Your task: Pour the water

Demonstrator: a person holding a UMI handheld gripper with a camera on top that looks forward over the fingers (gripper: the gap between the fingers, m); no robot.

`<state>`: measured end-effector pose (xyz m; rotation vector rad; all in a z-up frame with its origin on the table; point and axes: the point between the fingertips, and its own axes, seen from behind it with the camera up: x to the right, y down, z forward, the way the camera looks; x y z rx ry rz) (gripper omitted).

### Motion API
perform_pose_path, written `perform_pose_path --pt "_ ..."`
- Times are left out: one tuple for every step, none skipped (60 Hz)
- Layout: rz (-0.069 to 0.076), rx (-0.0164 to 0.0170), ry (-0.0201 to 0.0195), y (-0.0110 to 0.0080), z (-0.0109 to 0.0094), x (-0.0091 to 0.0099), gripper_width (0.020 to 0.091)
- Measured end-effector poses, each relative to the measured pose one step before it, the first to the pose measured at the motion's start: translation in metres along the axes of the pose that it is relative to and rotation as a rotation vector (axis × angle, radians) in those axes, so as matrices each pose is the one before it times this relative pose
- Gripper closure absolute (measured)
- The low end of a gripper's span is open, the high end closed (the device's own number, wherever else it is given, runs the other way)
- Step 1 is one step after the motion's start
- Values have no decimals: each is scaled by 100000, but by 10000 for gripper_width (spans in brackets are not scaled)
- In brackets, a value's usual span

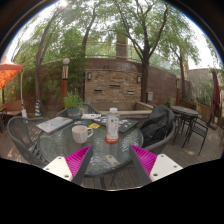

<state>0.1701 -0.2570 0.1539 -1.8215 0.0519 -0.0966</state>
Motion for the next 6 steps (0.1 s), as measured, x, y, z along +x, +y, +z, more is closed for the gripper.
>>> perform_pose_path --pt "75 429 -50 -29 -410 59 264" --pt "137 240 35 -32 -422 50 263" --pt "211 71 -22 30 -335 45 263" --pt "144 1 -191 40 -307 21 262" --pt "15 78 -346 66 -276 13 266" --pt "-27 93 -423 44 -218 -48 265"
